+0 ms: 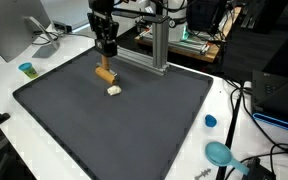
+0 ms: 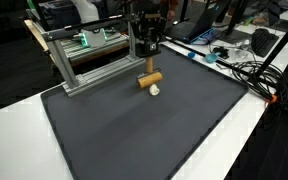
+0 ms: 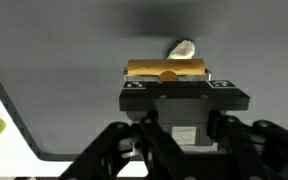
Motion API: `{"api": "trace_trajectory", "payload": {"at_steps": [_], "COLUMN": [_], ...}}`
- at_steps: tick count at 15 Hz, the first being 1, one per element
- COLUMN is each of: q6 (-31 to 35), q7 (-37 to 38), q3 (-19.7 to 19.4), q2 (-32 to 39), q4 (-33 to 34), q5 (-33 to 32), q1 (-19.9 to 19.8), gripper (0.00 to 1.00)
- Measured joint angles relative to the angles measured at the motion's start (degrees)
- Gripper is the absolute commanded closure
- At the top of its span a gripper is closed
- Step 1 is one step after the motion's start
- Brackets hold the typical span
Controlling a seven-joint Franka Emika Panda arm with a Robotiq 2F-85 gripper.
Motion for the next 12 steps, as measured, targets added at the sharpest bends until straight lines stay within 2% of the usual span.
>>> {"api": "trace_trajectory", "payload": {"at_steps": [8, 12], "q6": [0.5, 1.4], "q7": [-1.7, -1.4], "q3": [1.5, 1.1], "q2": [2.4, 3.2], "q4": [-0.1, 0.4], "q5": [4.9, 5.0], "q1": [0.2, 0.1], "gripper": [0.78, 0.78]}}
